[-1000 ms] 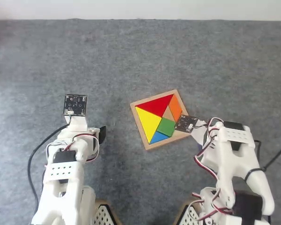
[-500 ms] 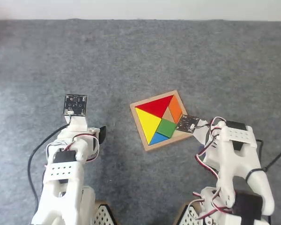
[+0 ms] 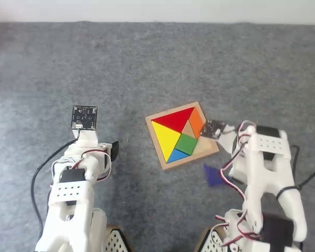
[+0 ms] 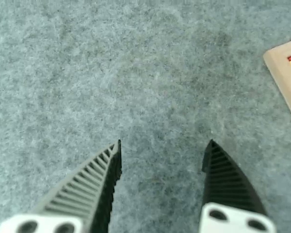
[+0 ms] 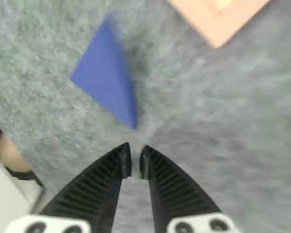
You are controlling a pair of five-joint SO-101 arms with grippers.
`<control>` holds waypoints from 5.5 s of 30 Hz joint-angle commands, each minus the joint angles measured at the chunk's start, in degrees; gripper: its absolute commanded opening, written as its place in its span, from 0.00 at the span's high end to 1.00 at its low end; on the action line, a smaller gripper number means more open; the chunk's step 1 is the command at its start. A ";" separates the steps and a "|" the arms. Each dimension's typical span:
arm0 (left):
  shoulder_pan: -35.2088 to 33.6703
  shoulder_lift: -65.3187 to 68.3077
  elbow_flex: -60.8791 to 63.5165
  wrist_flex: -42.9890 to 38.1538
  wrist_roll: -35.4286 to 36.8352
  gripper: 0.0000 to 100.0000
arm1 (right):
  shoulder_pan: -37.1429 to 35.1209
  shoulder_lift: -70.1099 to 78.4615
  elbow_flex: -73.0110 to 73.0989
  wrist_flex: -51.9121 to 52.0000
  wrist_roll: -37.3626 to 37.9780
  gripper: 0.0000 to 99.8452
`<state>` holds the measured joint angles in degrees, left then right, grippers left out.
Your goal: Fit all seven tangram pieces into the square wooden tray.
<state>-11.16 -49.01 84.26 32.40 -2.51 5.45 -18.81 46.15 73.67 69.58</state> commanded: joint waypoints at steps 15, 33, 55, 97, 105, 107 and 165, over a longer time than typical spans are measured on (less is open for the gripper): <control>0.35 -0.70 -0.40 -0.88 -0.09 0.73 | -9.54 -11.82 2.46 0.66 -29.45 0.97; 0.18 -0.62 -0.48 -0.70 -0.09 0.73 | -24.04 -31.78 17.49 4.53 -25.05 0.82; 0.18 -0.62 -0.48 -0.70 -0.35 0.73 | -25.63 -11.82 18.20 -12.70 -12.84 0.70; 0.18 -0.70 -0.40 -0.70 -0.35 0.73 | -19.38 -19.65 -4.04 8.40 2.99 0.87; 0.09 -0.70 -0.40 -0.70 -0.09 0.73 | -23.87 -0.92 -17.85 9.10 23.12 0.87; 0.09 -0.70 -0.40 -0.70 -0.18 0.73 | -24.57 4.18 -21.01 10.86 33.14 0.87; 0.18 -0.70 -0.66 0.62 -0.44 0.73 | -19.30 9.10 -31.12 -4.88 12.13 0.72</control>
<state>-11.16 -49.01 84.26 33.10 -2.51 -14.95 -5.10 16.70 68.57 93.76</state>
